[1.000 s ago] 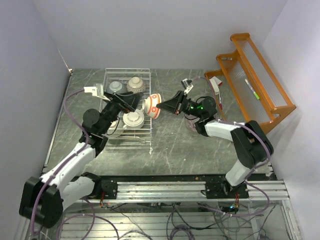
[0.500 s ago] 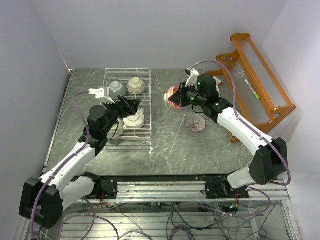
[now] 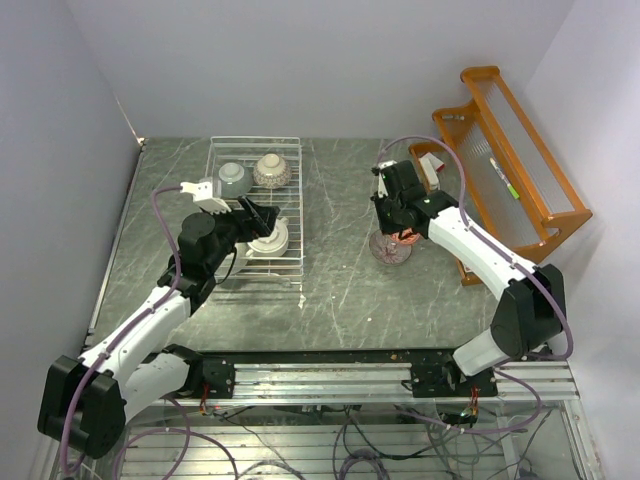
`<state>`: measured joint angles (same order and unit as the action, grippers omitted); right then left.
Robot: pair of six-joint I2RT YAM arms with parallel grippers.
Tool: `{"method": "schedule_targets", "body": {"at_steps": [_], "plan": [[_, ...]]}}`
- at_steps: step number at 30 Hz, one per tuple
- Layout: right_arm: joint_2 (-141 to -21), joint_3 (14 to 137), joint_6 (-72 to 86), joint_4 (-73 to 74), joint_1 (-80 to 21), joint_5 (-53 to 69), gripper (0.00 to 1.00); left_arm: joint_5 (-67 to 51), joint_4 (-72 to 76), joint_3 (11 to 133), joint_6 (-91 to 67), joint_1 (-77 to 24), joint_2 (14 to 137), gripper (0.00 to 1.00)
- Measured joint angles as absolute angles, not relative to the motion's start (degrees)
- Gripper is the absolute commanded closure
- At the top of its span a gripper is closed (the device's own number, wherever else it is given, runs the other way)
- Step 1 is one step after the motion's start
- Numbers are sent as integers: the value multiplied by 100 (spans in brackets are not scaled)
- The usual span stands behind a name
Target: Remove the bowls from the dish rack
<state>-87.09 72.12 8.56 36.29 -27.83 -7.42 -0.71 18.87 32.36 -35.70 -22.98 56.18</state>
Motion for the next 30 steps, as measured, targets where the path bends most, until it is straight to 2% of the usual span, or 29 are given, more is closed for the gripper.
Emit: {"method": "schedule_targets", "body": {"at_steps": [24,30], "plan": [[-9282,6886,683,3629,-3129,-1007,100,3,1719,3236,-3378,-2298,5743,2],[-9367,6866,690,3629,-3212,-1096,84,10,1678,3236,-3336,-2298,5758,2]]}}
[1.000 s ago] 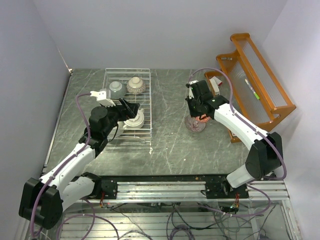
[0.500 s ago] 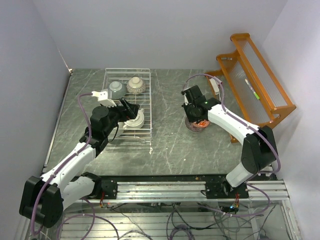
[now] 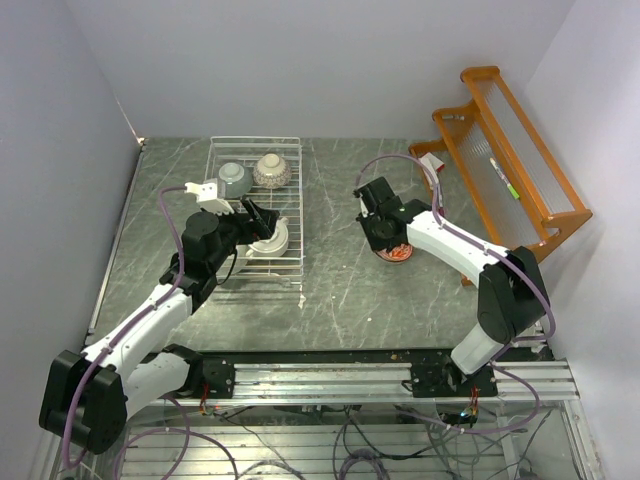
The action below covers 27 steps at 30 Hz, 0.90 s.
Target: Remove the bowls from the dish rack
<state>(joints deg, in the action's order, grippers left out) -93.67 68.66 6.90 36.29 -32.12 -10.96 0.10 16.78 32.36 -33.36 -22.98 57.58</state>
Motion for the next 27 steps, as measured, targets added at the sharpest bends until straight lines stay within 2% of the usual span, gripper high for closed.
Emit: {"method": "schedule_targets", "body": {"at_steps": [3,5,13,21,27], "plan": [[-9367,6818,698,3616,-3256,-1135,69,36,1667,3236,-3334,-2298,5758,2],[-9369,6788,703,3594,-3280,-1144,63,45,1638,3236,-3330,-2298,5756,2],[-9356,6779,720,3531,-3323,-1201,61,45,1601,3236,-3295,-2298,5752,2],[-8958,6718,821,3365,-3356,-1127,84,45,1599,3214,-3295,-2298,5743,2],[-8919,6571,867,3188,-3356,-974,93,45,1601,3212,-3293,-2298,5743,2]]}}
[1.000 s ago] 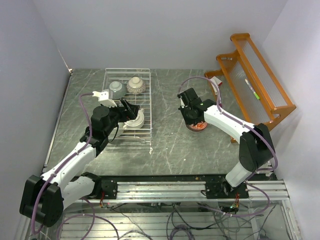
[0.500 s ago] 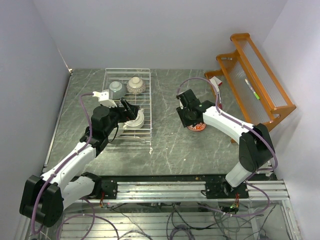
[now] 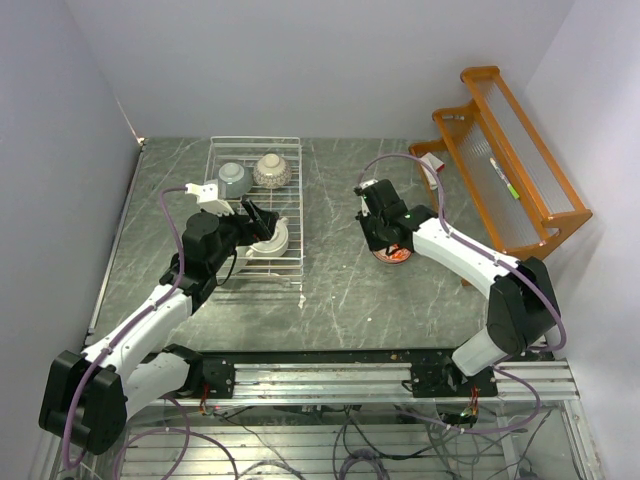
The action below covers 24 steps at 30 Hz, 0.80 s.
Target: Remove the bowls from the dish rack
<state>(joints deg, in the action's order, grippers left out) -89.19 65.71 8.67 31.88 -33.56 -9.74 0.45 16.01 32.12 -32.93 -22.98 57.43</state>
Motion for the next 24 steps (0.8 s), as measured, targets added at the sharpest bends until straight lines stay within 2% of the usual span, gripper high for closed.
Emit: {"method": "schedule_targets", "body": {"at_steps": [9,24], "plan": [[-9041,6458,906,3000,-3356,-910,98,45,1599,3212,-3273,-2298,5743,2],[-9091,6368,906,2849,-3356,-902,98,45,1527,3194,-3232,-2298,5736,2]]}}
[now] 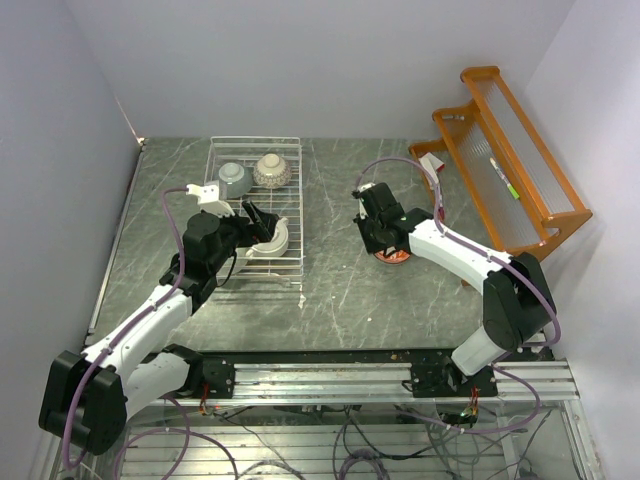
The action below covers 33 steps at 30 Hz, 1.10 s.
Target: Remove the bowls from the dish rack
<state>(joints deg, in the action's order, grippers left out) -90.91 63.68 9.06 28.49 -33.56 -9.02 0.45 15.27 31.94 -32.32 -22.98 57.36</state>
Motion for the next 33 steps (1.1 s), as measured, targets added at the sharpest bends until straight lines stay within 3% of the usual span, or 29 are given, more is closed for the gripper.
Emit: {"method": "schedule_targets", "body": {"at_steps": [8,14,19,21,24,33], "plan": [[-8997,6359,917,2851,-3365,-969,82,110,1374,3199,-3162,-2298,5734,2],[-8103,6274,906,2600,-3371,-952,71,364,1212,3522,-2974,-2298,6149,1],[-7089,5605,886,1699,-3371,-869,57,683,1151,4130,-2698,-2255,6969,1],[-6877,5240,908,1367,-3371,-875,44,792,1170,4436,-2576,-2204,7325,1],[-6781,4803,967,1041,-3371,-869,34,882,1214,4947,-2412,-2001,7891,1],[-6086,4160,1068,248,-3371,-792,32,1094,1400,6440,-2005,-1376,9535,0]]}}
